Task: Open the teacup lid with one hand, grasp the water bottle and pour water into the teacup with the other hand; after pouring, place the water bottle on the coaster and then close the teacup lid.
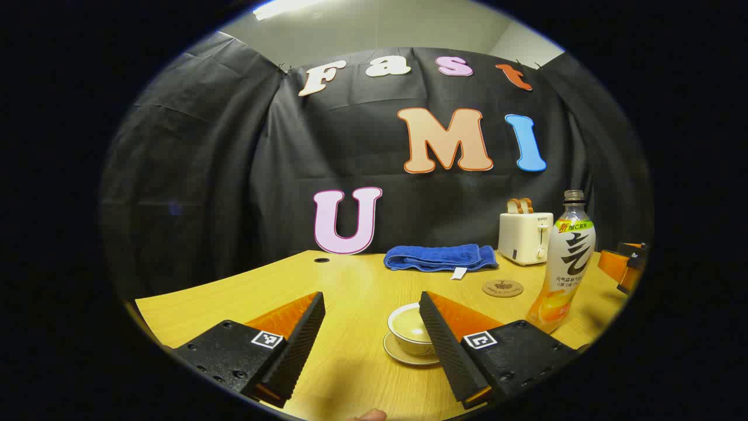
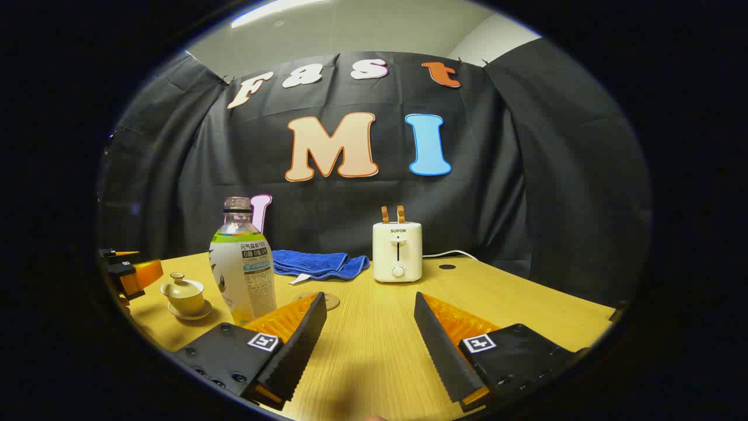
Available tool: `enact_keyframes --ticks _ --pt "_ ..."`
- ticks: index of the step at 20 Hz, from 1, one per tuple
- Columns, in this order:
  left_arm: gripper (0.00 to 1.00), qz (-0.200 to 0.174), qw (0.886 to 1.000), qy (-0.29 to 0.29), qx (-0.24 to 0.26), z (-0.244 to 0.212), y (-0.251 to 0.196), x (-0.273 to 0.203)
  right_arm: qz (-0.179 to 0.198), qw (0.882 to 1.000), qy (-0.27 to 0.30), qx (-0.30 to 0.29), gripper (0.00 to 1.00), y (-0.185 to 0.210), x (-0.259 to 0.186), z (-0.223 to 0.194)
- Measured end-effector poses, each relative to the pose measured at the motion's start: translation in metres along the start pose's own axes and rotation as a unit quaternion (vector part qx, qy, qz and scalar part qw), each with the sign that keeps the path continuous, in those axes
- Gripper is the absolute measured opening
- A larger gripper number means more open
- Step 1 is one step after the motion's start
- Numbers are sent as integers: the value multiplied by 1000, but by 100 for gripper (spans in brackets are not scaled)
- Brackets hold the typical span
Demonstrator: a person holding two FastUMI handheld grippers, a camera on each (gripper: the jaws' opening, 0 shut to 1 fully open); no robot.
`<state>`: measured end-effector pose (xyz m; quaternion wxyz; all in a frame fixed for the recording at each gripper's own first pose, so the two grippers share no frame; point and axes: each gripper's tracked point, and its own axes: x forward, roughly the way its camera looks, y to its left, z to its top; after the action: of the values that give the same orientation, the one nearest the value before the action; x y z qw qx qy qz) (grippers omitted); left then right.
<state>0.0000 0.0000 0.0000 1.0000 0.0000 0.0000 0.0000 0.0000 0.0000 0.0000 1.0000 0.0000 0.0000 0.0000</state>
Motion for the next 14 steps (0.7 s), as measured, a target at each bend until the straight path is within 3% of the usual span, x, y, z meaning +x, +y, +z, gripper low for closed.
enact_keyframes --ticks 14 --pt "95 -5 1000 -2 -2 0 -1 1 7 1000 0 0 94 3 -1 0"
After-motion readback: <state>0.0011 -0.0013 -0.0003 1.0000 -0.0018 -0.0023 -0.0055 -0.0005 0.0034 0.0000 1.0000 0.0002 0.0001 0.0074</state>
